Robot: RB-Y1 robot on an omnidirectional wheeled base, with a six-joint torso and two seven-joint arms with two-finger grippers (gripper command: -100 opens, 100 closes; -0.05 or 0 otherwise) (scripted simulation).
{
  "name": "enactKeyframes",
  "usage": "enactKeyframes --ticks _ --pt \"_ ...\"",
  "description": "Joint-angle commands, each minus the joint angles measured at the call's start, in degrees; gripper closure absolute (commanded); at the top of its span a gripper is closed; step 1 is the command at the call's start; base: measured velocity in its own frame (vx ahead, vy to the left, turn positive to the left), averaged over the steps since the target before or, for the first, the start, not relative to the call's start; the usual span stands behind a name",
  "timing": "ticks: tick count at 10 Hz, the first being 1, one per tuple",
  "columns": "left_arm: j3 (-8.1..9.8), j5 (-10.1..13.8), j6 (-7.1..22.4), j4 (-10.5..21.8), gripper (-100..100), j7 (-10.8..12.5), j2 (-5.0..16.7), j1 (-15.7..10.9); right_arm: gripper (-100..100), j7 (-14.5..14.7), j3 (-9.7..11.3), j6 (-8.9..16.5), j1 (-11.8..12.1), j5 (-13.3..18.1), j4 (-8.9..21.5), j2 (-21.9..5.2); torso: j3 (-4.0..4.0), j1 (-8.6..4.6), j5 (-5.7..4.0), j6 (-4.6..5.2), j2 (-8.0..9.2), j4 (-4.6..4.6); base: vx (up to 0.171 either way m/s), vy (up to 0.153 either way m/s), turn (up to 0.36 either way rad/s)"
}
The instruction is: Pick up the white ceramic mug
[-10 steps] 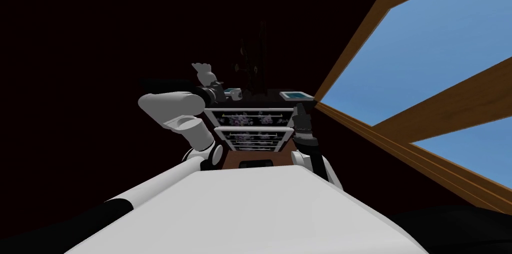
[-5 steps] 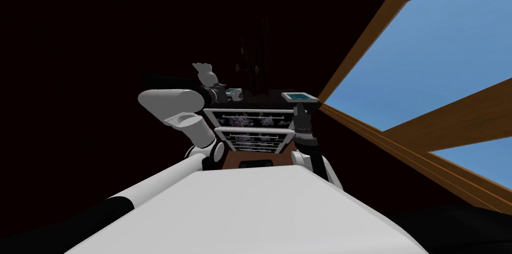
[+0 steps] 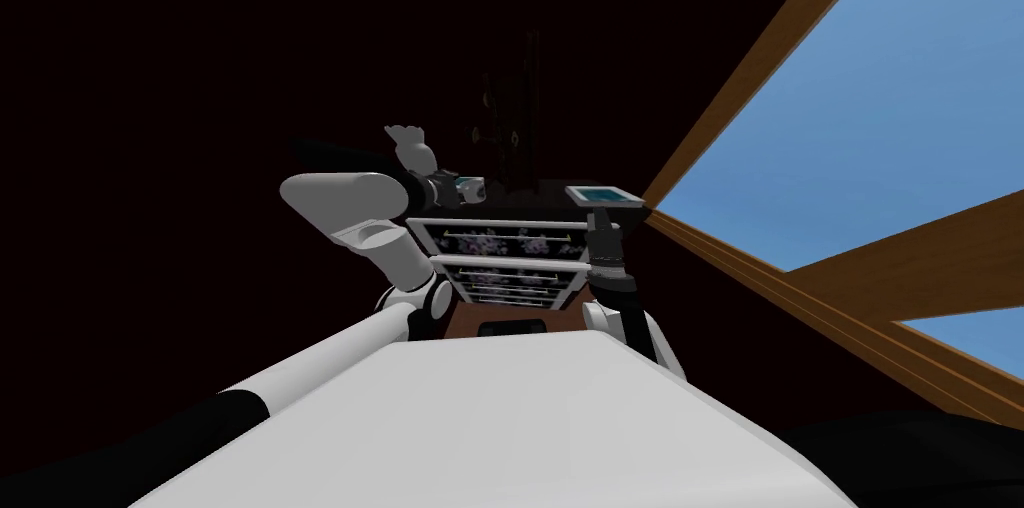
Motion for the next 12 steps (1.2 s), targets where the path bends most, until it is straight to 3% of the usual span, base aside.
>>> enactKeyframes --ticks 1,2,3,4,6,8,9,10,12 --pt "0.25 0.55 1.83 0.23 -100 0.50 -0.70 -0.70 0 0.00 0.00 0.00 0.00 0.00 0.00 0.00 0.00 0.00 0.00 0.00 0.00 0.00 0.034 -0.016 0.031" --pt "0.12 0.29 1.09 0.15 -100 0.31 -0.43 -0.50 0 0.00 0.00 0.00 0.00 0.00 0.00 0.00 0.00 -0.01 0.00 0.01 0.01 0.00 0.014 -0.008 0.004" --pt "0.12 0.32 1.34 0.17 0 0.39 -0.48 -0.55 0 0.00 0.00 0.00 0.00 0.00 0.00 0.00 0.03 0.02 0.00 0.01 0.07 0.01 0.000 0.000 0.000" --pt "-0.98 -0.06 -1.55 3.03 -100 1.32 -0.03 -3.41 0 0.00 0.00 0.00 -0.01 0.00 0.00 0.00 0.06 0.05 0.01 0.01 0.11 0.02 -0.077 0.035 0.002" --pt "-0.98 -0.06 -4.60 6.49 -100 1.32 -0.03 -4.46 0 0.00 0.00 0.00 -0.02 0.00 0.00 0.00 0.26 0.22 0.05 0.01 0.46 0.11 -0.078 0.040 -0.007" --pt "-0.98 -0.06 -4.60 9.74 -100 1.32 -0.03 -4.46 0 0.00 0.00 0.00 -0.01 0.00 0.00 0.00 0.15 0.11 0.03 0.00 0.26 0.06 -0.005 0.003 0.002" --pt "-0.98 -0.06 -4.60 9.74 -100 1.32 -0.03 -4.46 0 0.00 0.00 0.00 -0.01 0.00 0.00 0.00 0.10 0.07 0.02 0.00 0.16 0.04 0.009 -0.005 0.001" --pt "-2.09 -0.44 -7.34 11.99 -100 2.27 0.41 -7.15 0 0.00 0.00 0.00 -0.01 0.00 0.00 0.00 0.07 0.05 0.01 0.00 0.12 0.03 -0.071 0.047 0.004" --pt "-2.09 -0.44 -10.52 15.66 -100 2.27 0.41 -8.38 0 0.00 0.00 0.00 -0.02 0.00 0.00 -0.01 0.28 0.24 0.05 0.01 0.45 0.14 -0.077 0.042 -0.009"
